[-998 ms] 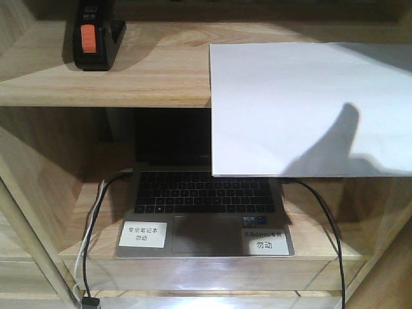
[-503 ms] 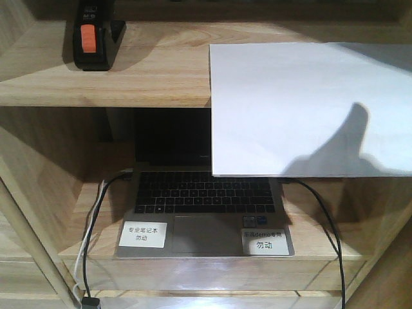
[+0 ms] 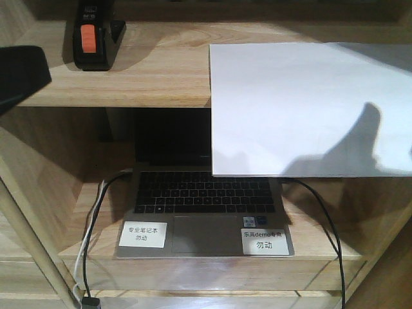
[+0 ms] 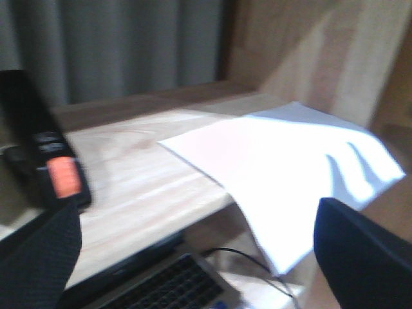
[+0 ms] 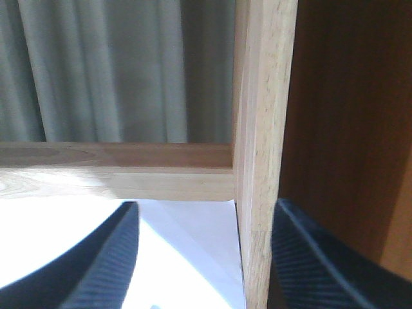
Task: Grab stapler and paper to desk for stapling
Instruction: 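Raise the left gripper toward the black stapler on the upper shelf, then close the left gripper around the black stapler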
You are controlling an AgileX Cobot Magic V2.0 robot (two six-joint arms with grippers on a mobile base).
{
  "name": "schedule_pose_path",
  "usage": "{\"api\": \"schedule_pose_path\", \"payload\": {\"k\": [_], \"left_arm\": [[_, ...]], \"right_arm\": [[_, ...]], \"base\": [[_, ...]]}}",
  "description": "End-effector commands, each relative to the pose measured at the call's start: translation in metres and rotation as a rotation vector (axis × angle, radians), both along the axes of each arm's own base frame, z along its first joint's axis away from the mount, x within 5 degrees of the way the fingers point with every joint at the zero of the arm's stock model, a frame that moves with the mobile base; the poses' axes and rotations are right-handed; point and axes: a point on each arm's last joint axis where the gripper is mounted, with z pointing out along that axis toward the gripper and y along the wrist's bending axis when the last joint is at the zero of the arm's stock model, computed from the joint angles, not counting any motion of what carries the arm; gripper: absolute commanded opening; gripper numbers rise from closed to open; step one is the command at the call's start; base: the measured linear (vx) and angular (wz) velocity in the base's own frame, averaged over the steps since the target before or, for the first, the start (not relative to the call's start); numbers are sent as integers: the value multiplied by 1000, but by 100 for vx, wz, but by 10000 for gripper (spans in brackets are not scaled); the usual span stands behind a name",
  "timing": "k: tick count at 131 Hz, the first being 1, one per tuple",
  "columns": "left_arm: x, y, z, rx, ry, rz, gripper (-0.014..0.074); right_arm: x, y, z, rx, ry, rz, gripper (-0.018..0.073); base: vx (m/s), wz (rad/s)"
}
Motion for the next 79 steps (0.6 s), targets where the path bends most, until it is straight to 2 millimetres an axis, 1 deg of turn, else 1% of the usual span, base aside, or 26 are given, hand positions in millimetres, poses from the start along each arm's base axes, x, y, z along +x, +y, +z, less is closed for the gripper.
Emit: {"api": "schedule_pose_path", "payload": {"k": [1,11,29,49,60,76,79], "left_arm": [[0,-2,13,-69,-54,-14,680],[2,-4,12,-55,-66,-9,680],[17,-14,15,-29,-57,5,680],[37,-24,33,-37,-29,57,680],[51,-28,43,-22,-7,121,680],[66,-29,55,-3,23,214,680],[69,-30,54,3,35,226,680]], "right_arm": [[-1,-1,14,-2,-89,-8,398],[-1,-1,14,-2,-89,-8,396],[-1,-1,14,-2,-89,-8,396],[-1,-1,14,-2,-89,-8,396],[-1,-1,14,-2,-89,-8,396],[-1,-1,14,-2,-89,-8,396],[-1,-1,14,-2,-89,-8,396]], "base": [[0,0],[0,0],[0,0],[0,0],[0,0],[0,0],[0,0]]}}
